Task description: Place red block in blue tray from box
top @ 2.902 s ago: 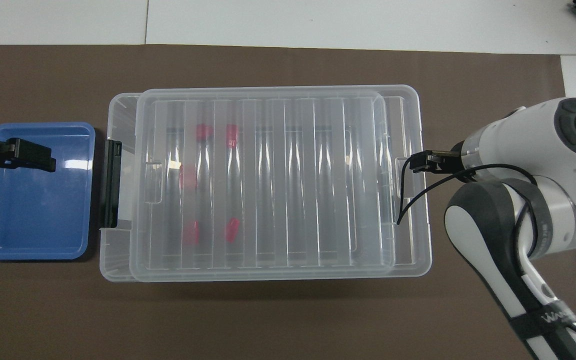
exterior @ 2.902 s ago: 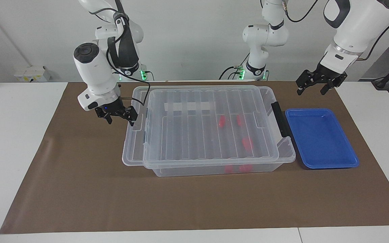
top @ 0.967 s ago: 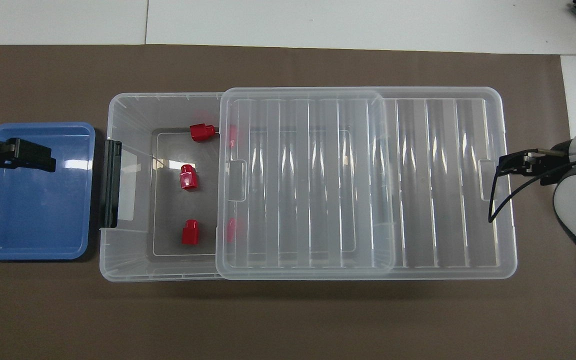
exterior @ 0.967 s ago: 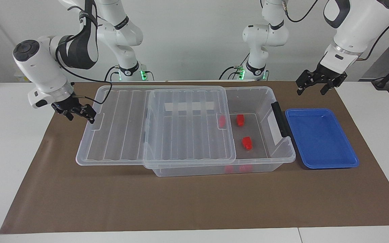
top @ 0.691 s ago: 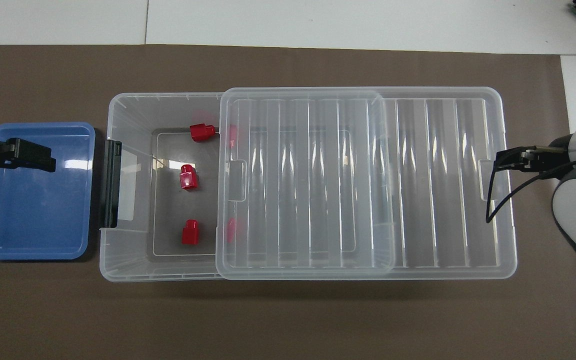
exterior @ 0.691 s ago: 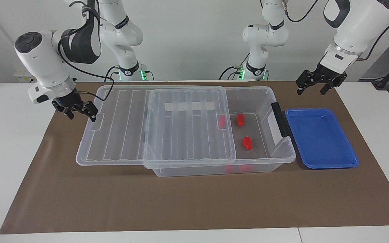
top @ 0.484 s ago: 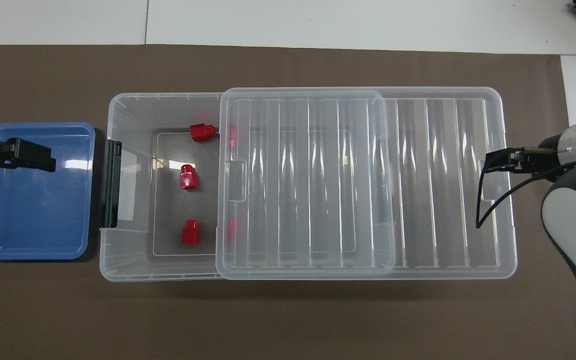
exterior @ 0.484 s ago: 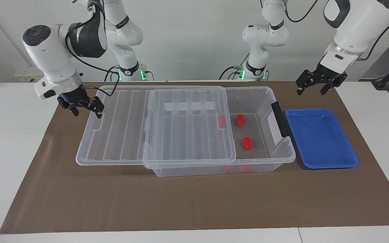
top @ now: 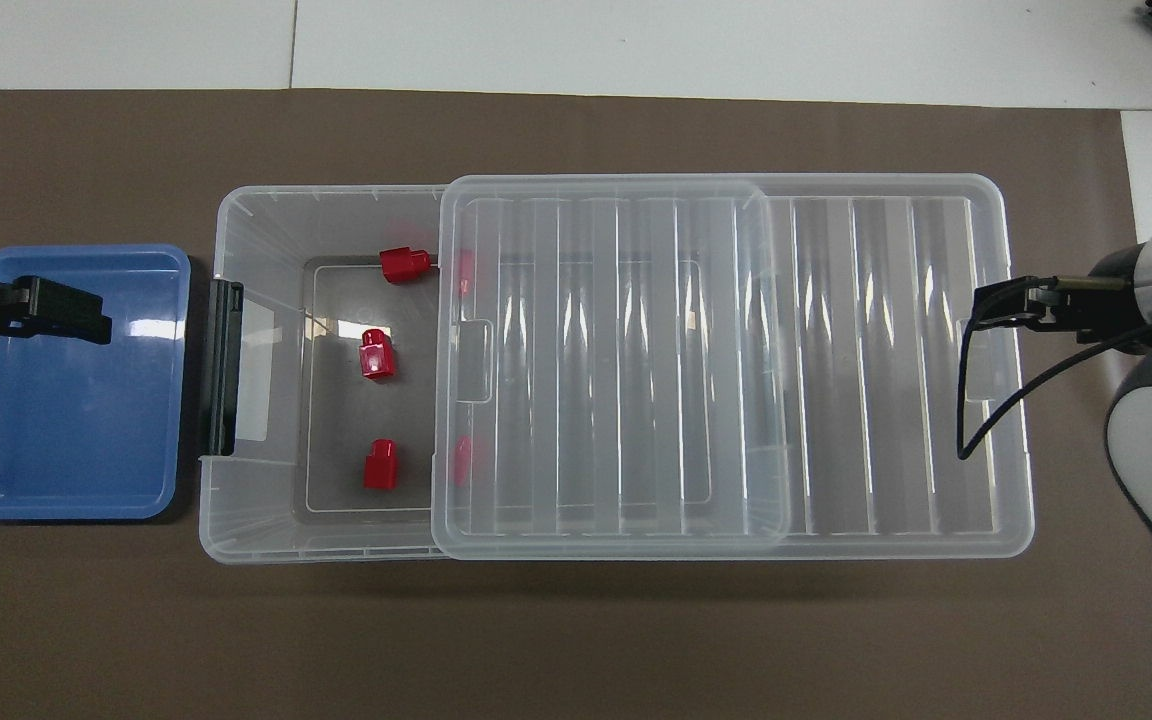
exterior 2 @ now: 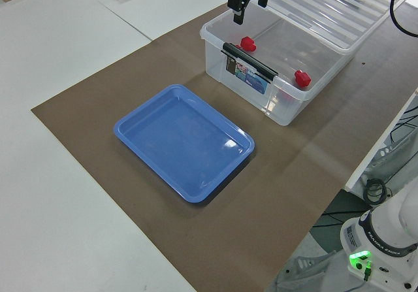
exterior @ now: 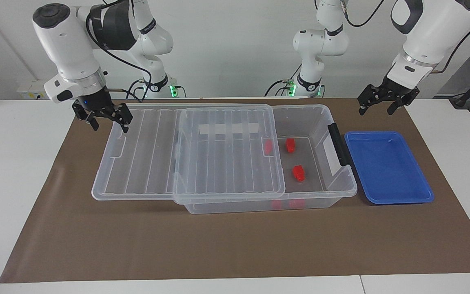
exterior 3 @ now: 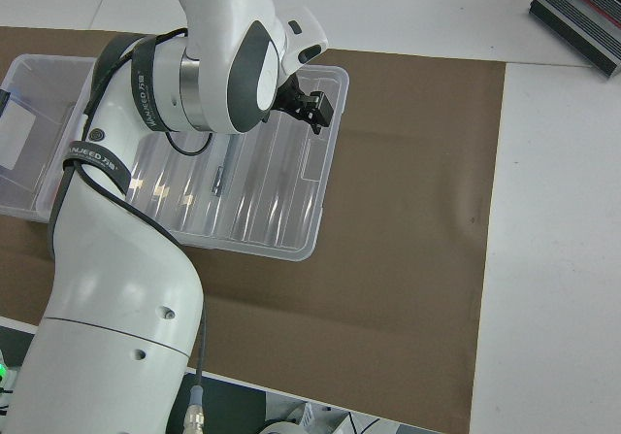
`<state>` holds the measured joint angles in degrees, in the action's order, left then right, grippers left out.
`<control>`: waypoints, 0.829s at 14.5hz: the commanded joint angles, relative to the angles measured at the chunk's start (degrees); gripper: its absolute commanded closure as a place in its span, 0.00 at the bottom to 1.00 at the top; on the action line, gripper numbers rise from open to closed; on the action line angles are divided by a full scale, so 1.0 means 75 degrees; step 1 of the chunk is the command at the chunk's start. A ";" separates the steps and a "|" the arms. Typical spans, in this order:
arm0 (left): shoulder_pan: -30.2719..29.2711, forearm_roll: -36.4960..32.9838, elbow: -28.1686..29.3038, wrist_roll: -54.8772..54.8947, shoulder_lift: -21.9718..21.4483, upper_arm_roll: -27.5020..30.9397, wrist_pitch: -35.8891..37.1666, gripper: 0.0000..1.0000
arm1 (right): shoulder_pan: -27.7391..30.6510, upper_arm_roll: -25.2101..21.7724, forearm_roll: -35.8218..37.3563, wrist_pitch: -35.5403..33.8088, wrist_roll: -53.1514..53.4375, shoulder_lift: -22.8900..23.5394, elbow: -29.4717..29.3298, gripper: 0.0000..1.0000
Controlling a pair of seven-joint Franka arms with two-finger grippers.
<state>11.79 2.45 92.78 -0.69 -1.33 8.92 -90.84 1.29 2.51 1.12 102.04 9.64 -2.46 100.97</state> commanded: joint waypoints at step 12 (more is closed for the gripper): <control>-0.0037 -0.0116 0.0157 -0.0084 -0.0150 -0.0053 -0.0100 0.00 | 0.0133 -0.0019 0.0085 -0.1709 0.0098 0.0140 -0.1485 0.00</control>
<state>11.79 2.45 92.78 -0.69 -1.33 8.92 -90.84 1.87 2.14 1.14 91.69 9.64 -2.40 92.41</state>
